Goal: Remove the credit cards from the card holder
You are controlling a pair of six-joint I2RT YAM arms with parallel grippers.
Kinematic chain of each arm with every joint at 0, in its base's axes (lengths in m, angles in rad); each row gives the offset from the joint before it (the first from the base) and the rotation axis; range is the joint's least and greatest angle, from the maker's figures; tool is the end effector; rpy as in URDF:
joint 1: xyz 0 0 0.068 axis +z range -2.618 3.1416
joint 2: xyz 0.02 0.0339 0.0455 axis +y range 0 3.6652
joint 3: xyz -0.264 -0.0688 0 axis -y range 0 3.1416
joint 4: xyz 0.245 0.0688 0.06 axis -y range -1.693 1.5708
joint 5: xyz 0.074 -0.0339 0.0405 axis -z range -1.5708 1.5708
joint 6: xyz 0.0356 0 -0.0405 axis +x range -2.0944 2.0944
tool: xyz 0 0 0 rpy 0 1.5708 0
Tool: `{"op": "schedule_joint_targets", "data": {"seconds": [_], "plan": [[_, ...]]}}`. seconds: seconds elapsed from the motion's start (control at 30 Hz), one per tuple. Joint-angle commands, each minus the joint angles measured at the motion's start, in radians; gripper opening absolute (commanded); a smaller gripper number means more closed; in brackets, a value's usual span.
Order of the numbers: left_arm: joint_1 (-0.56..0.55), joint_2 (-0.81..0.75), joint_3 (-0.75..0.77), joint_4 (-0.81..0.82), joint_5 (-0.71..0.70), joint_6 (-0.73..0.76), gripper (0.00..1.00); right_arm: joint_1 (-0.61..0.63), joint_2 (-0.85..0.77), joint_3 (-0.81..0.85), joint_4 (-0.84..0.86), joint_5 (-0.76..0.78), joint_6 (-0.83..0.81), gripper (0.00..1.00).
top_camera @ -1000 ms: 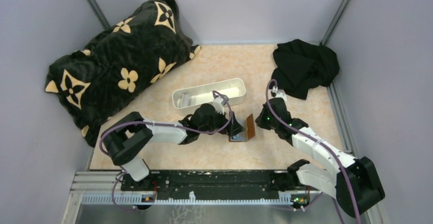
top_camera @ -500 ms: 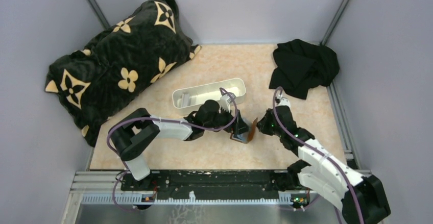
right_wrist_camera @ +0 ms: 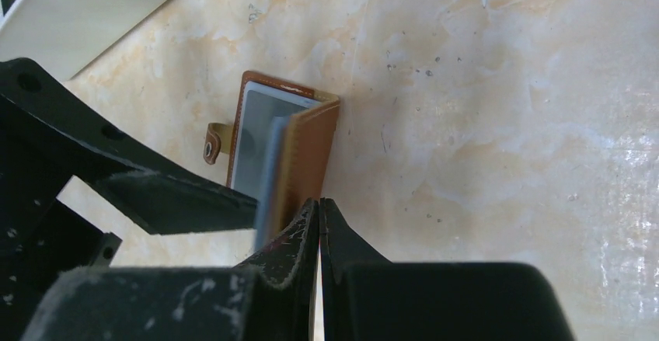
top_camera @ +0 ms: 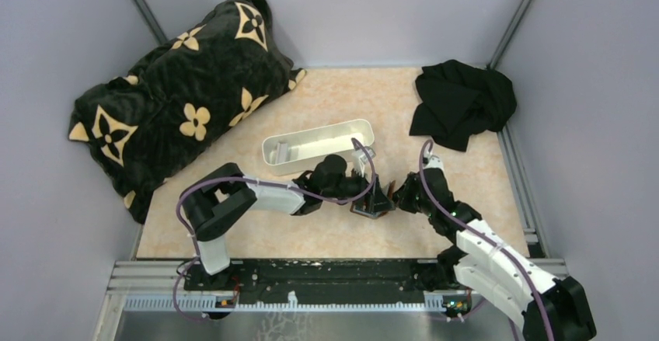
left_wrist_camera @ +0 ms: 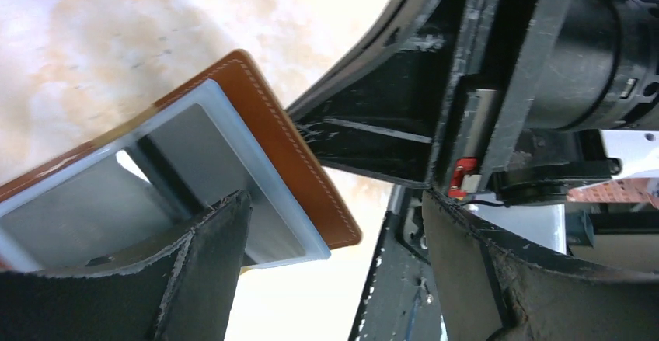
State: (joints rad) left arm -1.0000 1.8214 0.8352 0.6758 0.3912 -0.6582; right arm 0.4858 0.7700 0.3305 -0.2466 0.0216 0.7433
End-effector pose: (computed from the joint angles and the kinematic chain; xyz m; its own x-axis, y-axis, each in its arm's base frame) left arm 0.1898 -0.3208 0.1654 -0.7264 0.0847 -0.6820 0.6696 0.3107 -0.6746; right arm 0.1441 0.0752 0.1779 -0.7184 0.3858 -0.5789 0.0463 0.8568 0.5135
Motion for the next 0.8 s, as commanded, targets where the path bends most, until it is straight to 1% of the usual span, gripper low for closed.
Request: {"op": "schedule_joint_targets", "data": {"seconds": [0.0,0.1,0.17,0.27,0.33,0.43,0.57,0.77], "plan": [[-0.035,0.043,0.049,0.063,0.076,-0.017,0.86,-0.007,-0.063,0.034,-0.04,0.049,0.02,0.03],[-0.049,0.082,0.079,0.057,0.097,-0.023,0.86,-0.007,-0.145,0.062,-0.14,0.136,0.05,0.03],[-0.057,0.122,0.088,0.062,0.09,-0.019,0.86,-0.007,-0.232,0.081,-0.199,0.193,0.066,0.04],[-0.057,0.189,0.088,0.084,0.098,-0.034,0.86,-0.007,-0.322,0.101,-0.252,0.242,0.075,0.05],[-0.057,0.209,0.077,0.113,0.105,-0.056,0.86,-0.006,-0.35,0.114,-0.282,0.261,0.078,0.05],[-0.057,0.213,0.07,0.111,0.096,-0.052,0.86,-0.007,-0.36,0.132,-0.309,0.268,0.084,0.05],[-0.051,0.222,0.076,0.087,0.074,-0.033,0.87,-0.007,-0.345,0.125,-0.284,0.237,0.082,0.05],[-0.039,0.237,0.097,0.082,0.079,-0.027,0.87,-0.007,-0.253,0.122,-0.205,0.144,0.054,0.05]]}}
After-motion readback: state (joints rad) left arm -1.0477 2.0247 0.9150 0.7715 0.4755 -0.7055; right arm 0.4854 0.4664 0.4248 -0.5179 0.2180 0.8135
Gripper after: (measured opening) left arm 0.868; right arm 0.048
